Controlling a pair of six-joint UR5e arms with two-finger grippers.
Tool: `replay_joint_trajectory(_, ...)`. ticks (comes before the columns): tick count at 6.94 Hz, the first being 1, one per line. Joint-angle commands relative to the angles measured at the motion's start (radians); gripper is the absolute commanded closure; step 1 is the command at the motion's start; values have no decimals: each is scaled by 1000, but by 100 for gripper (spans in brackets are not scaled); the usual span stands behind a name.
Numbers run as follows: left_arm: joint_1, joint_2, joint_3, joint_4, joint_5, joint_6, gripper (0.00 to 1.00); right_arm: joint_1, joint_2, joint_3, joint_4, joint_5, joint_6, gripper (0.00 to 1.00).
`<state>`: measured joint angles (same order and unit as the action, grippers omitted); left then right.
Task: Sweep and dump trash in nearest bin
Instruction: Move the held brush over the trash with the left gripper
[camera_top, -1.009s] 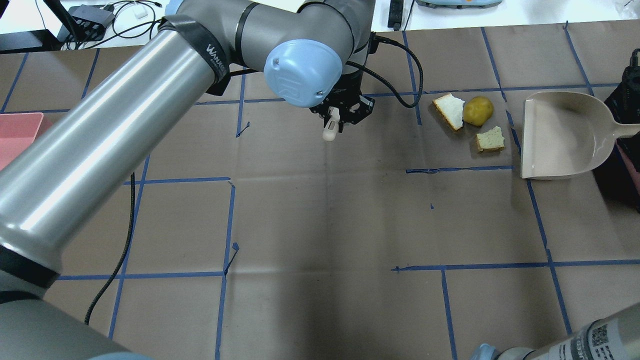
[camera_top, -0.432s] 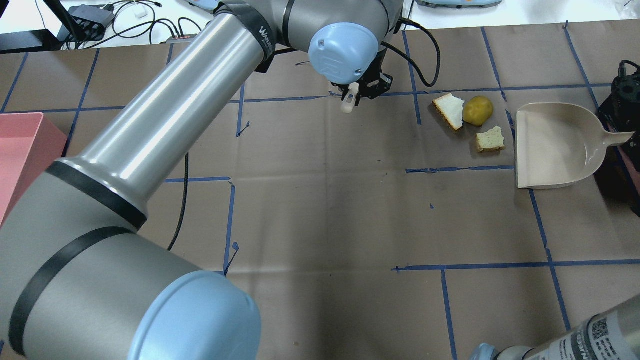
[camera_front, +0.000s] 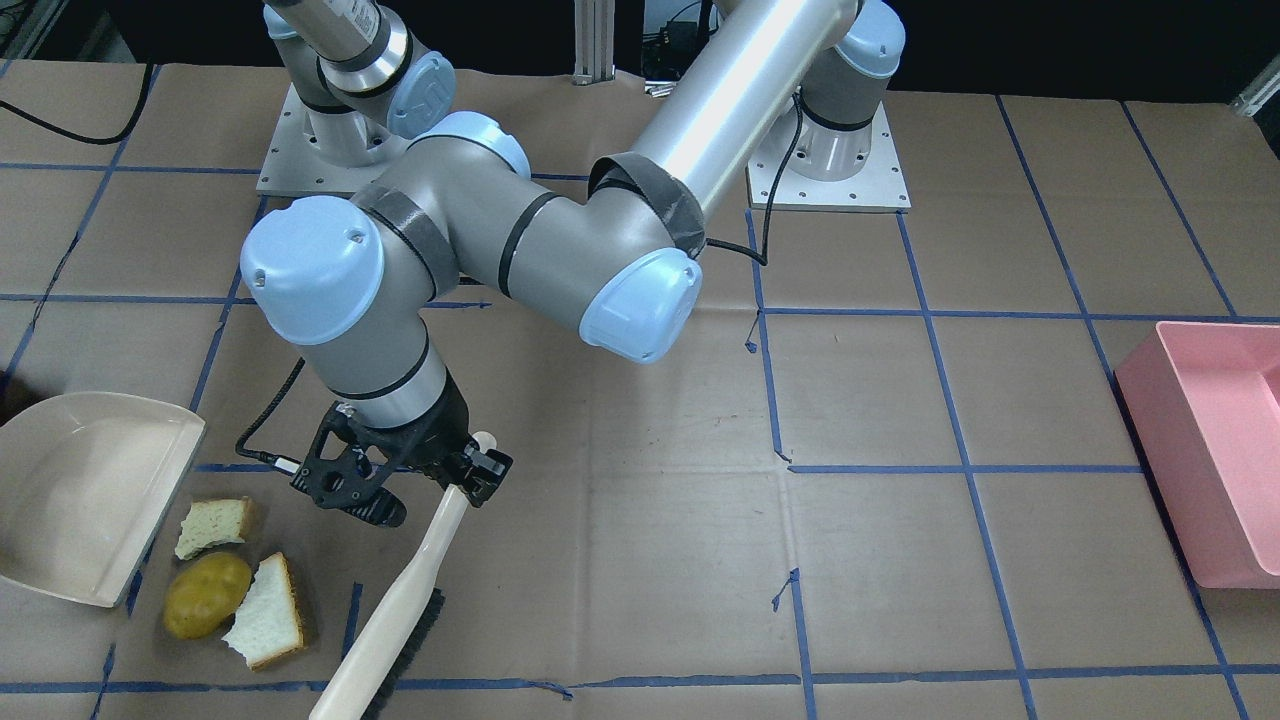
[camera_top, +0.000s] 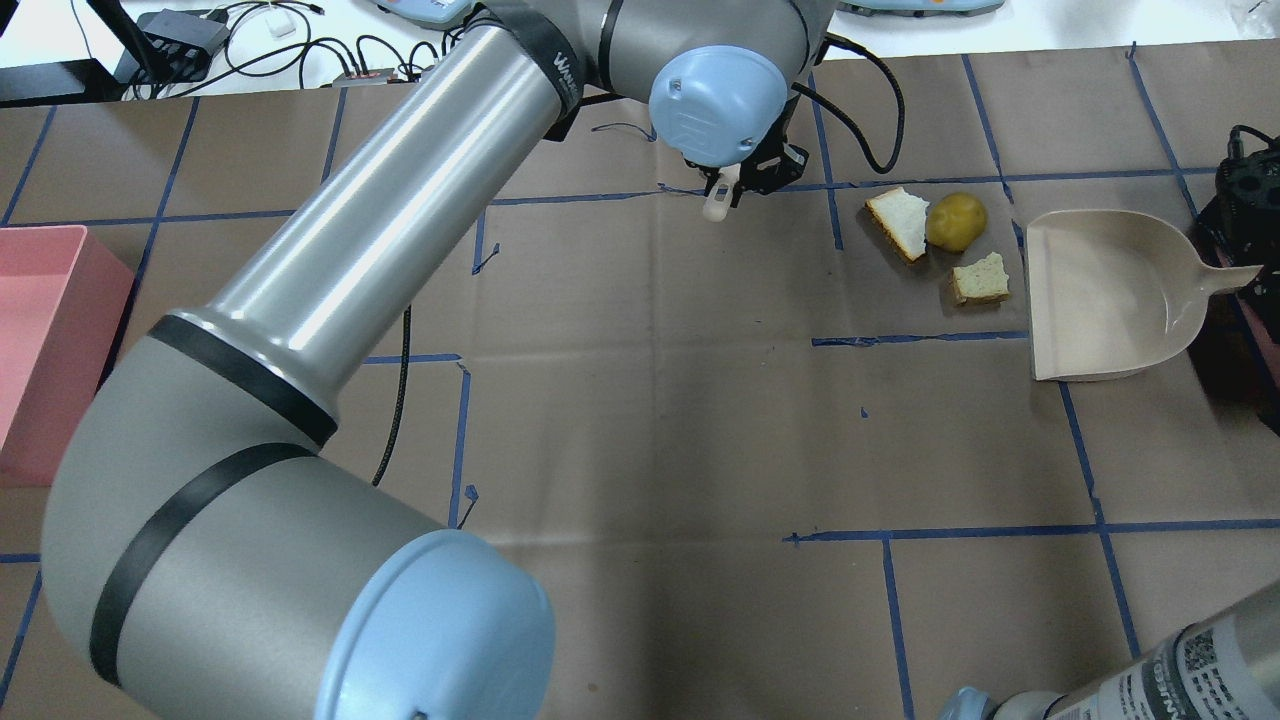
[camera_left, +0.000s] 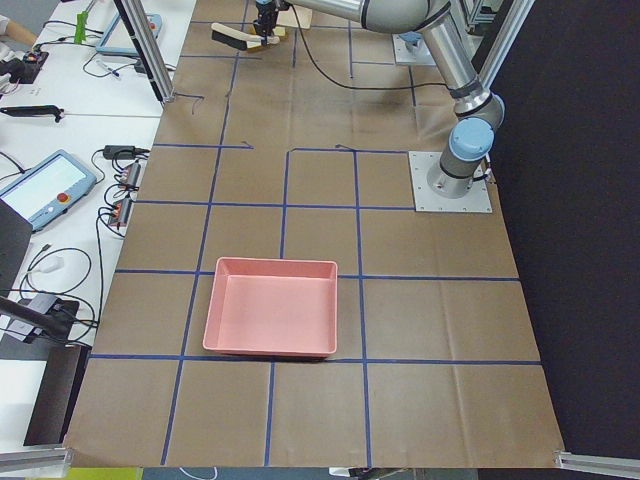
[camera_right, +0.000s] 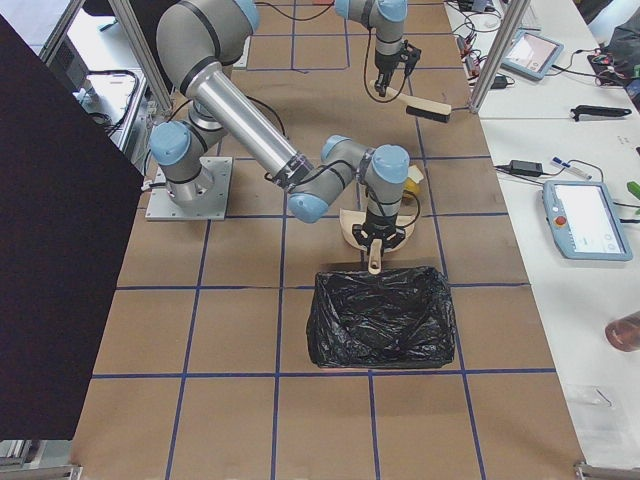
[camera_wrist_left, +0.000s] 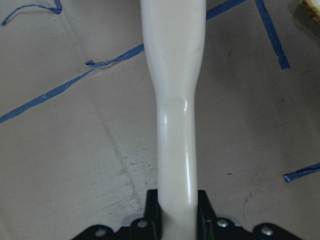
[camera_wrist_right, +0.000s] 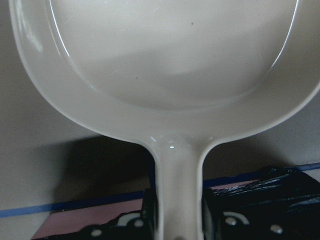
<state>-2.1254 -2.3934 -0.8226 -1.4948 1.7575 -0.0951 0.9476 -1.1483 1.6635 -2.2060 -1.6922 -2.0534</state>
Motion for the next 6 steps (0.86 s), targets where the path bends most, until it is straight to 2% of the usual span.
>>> replay_joint_trajectory(1, -36, -125, 183, -89, 37, -2, 100, 3, 28, -25, 5, 28, 10, 97)
replay_joint_trajectory(2, -62, -177, 256, -140, 49, -9, 100, 13, 35, -25, 5, 35, 13, 97)
replay_joint_trajectory(3, -74, -191, 272, -150, 110, -17, 100, 31, 42, -28, 5, 35, 10, 97)
replay_joint_trajectory(5, -82, -240, 304, -147, 115, -116, 100, 42, 71, -63, 9, 37, -4, 97)
replay_joint_trajectory(6, -96, -291, 368, -147, 115, -121, 100, 55, 97, -83, 9, 46, -19, 97)
